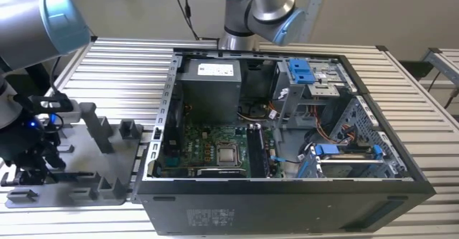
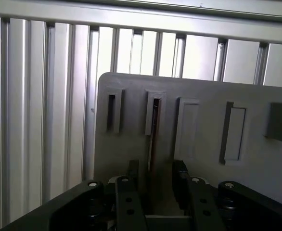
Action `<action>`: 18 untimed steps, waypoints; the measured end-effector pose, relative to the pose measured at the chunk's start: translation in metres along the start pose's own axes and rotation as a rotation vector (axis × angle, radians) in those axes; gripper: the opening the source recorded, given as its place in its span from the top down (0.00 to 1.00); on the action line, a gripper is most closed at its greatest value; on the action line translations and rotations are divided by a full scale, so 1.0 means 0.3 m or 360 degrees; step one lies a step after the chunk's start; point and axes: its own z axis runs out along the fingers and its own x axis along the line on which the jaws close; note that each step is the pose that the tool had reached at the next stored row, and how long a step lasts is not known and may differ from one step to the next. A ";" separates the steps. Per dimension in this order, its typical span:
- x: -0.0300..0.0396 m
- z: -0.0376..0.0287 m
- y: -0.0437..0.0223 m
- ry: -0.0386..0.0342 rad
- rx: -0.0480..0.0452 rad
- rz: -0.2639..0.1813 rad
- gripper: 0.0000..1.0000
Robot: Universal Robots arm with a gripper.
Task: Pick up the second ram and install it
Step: 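Pick up the second ram and move it above second insertion slot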
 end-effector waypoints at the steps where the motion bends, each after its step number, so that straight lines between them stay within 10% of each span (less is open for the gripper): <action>1: 0.002 0.002 0.001 0.0000 0.0000 -0.0001 0.58; 12: 0.004 0.004 0.001 0.0000 0.0000 -0.0002 0.58; 18: 0.004 0.004 0.001 0.0000 0.0000 -0.0002 0.80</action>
